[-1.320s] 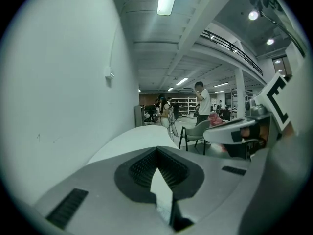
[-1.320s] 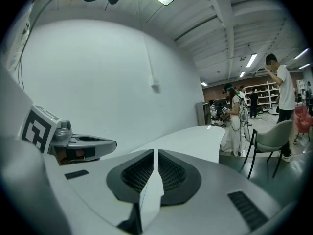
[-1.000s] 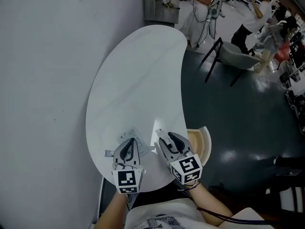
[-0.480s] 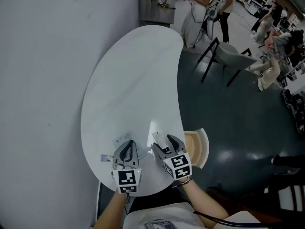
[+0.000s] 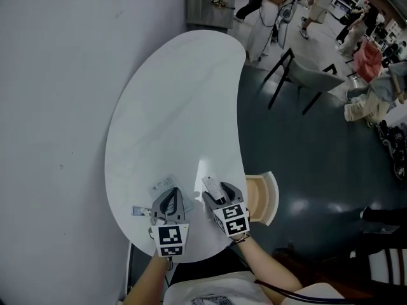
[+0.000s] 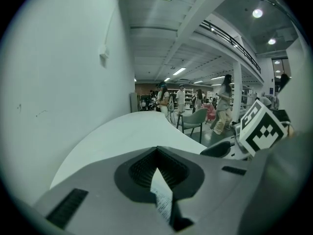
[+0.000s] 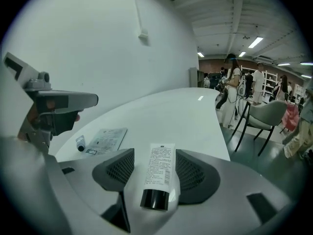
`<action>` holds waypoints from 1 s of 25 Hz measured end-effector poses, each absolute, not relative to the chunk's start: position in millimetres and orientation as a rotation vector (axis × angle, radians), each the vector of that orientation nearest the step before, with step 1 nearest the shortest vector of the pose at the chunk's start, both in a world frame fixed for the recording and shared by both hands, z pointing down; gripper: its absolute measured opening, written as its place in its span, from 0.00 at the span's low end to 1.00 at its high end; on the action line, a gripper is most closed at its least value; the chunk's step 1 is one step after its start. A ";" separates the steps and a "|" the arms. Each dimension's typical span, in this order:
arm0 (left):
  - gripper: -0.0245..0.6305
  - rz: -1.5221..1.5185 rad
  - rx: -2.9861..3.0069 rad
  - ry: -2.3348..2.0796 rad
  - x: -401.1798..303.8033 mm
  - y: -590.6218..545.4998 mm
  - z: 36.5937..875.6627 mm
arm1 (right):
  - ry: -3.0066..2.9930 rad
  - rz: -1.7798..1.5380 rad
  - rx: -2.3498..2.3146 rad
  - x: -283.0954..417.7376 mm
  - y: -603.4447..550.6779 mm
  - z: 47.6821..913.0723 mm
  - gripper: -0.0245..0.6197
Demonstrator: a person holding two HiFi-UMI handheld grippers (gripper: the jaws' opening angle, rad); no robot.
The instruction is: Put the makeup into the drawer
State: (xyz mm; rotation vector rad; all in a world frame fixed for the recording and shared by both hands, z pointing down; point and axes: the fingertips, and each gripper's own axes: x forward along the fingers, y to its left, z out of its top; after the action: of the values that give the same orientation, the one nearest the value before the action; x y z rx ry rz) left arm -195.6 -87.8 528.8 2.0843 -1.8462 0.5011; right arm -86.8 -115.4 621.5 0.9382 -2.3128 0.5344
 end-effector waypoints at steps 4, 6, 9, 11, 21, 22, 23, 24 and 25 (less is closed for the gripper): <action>0.06 0.506 2.082 -1.839 -193.5 -88.2 529.9 | -2.276 0.539 0.930 -83.7 -114.1 632.6 0.46; 0.06 0.508 2.080 -1.838 -192.7 -87.7 529.9 | -2.264 0.537 0.926 -82.0 -112.9 636.7 0.46; 0.06 0.510 2.074 -1.831 -194.0 -87.3 532.2 | -2.244 0.542 0.922 -82.4 -111.8 642.2 0.46; 0.06 0.511 2.072 -1.825 -195.9 -87.4 534.4 | -2.230 0.550 0.924 -84.0 -111.5 645.9 0.46; 0.06 0.509 2.074 -1.812 -193.6 -84.4 534.5 | -2.195 0.532 0.922 -79.2 -107.2 650.4 0.35; 0.06 0.510 2.075 -1.813 -193.6 -83.5 532.8 | -2.195 0.537 0.916 -78.9 -105.5 649.0 0.35; 0.06 0.509 2.077 -1.813 -193.6 -82.6 531.1 | -2.197 0.542 0.913 -78.5 -103.6 646.9 0.35; 0.06 0.508 2.079 -1.814 -193.7 -81.9 529.6 | -2.199 0.545 0.914 -77.6 -101.6 644.9 0.35; 0.06 0.506 2.081 -1.815 -193.7 -81.4 528.1 | -2.200 0.545 0.918 -76.2 -99.9 642.9 0.35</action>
State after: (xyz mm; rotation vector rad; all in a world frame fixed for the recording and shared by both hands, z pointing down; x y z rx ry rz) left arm -193.7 -81.4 528.1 2.0813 -1.8149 0.5056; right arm -76.2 -99.9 642.9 0.9184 -2.1998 0.5452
